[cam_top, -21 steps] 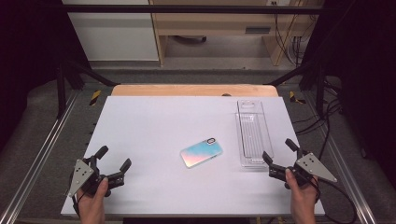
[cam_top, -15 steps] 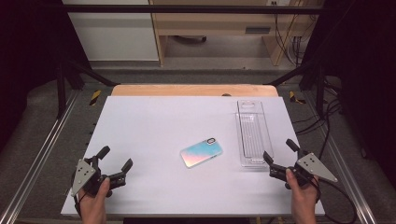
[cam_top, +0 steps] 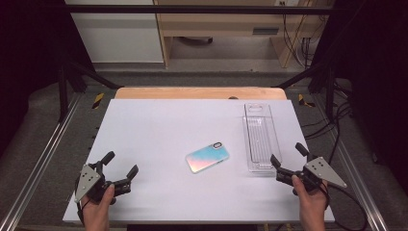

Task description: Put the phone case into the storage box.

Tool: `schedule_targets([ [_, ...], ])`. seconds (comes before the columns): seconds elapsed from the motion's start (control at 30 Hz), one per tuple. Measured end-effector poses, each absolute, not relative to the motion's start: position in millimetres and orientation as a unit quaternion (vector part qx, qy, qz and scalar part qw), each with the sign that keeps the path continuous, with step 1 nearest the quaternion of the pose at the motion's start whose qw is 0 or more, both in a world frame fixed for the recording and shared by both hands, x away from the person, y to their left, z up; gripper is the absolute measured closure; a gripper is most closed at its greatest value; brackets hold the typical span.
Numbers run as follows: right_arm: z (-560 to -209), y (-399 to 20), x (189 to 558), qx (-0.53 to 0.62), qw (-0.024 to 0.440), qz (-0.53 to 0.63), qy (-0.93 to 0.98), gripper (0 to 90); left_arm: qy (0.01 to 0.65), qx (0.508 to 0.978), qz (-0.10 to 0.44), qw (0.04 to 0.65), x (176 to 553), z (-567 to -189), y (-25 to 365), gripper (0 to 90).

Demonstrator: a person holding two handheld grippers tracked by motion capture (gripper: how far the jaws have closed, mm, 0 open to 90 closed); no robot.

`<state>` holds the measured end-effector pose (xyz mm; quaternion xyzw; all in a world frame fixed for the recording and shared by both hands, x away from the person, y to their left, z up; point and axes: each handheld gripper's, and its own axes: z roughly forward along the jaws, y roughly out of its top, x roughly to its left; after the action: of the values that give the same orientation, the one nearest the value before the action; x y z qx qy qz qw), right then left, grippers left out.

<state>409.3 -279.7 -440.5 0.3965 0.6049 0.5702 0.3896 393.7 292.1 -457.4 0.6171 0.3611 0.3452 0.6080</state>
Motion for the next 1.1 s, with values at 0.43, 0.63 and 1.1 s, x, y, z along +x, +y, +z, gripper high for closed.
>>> schedule_targets([
  [0.43,-406,-229,410,0.357,0.384,0.551,0.649,8.4,0.36,0.622,0.342,0.605,394,-459,290,2.1],
  [0.63,-389,-202,424,0.347,0.361,0.547,0.671,22.1,0.36,0.624,0.341,0.605,393,-459,289,2.1],
  [1.1,-374,-142,478,0.351,0.297,0.525,0.717,76.6,0.368,0.622,0.335,0.604,397,-463,290,2.2],
])
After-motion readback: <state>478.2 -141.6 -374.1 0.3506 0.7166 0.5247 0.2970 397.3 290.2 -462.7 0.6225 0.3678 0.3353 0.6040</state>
